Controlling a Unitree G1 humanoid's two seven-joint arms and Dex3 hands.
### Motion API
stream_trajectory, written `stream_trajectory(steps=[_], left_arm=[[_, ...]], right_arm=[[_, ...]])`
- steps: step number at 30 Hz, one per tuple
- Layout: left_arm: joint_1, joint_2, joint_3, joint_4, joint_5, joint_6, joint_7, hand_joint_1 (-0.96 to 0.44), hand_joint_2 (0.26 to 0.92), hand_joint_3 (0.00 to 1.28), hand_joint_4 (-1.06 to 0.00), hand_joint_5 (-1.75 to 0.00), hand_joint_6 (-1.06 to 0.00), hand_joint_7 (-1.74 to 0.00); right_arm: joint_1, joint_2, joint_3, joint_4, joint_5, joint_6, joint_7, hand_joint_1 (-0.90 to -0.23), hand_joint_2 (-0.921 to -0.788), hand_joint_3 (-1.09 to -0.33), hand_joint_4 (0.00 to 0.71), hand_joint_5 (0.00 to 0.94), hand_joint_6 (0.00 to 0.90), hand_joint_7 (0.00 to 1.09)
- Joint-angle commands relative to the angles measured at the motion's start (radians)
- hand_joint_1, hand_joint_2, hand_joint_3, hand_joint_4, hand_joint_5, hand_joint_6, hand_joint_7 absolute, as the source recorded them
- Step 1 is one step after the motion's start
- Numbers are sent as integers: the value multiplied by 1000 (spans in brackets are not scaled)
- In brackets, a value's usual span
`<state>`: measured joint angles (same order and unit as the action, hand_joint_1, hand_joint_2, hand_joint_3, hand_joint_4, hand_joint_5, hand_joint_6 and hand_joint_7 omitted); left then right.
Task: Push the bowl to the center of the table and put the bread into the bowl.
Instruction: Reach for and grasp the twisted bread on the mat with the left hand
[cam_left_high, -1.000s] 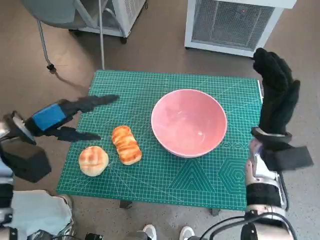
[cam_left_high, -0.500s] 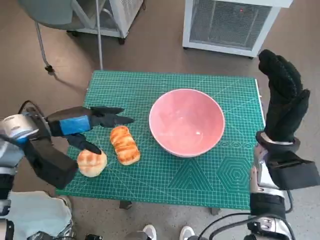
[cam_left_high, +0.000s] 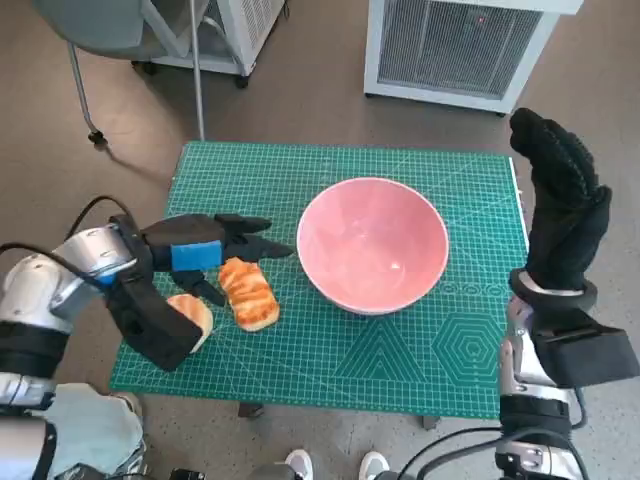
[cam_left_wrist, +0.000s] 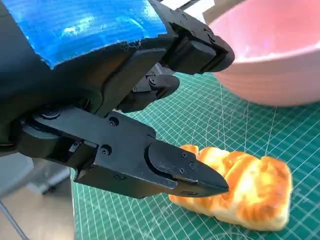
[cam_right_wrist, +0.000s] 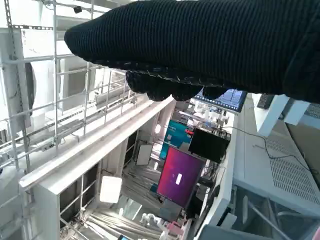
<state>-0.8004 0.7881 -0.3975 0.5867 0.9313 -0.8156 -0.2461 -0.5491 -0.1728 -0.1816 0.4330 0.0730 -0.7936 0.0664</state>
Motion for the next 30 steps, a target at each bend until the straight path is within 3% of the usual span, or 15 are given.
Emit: stream_trajectory(steps=[1, 16, 30], left_arm=[[-40, -15, -56, 33, 65, 26, 42, -294, 755, 6, -213, -13, -381, -25], [-81, -61, -176, 161, 138, 95, 82, -276, 764, 4, -314, -29, -467, -46], [-111, -100, -242, 246, 127, 158, -13, -148, 781, 6, -345, -11, -487, -28]], right_arm=[[39, -10, 4, -21, -5, 25, 6, -509, -921, -784, 335, 21, -1, 665], [84, 3, 9, -103, -14, 47, -11, -518, -921, -781, 330, 16, -1, 646], [88, 6, 9, -101, -17, 42, -22, -518, -921, -782, 332, 16, -1, 654]])
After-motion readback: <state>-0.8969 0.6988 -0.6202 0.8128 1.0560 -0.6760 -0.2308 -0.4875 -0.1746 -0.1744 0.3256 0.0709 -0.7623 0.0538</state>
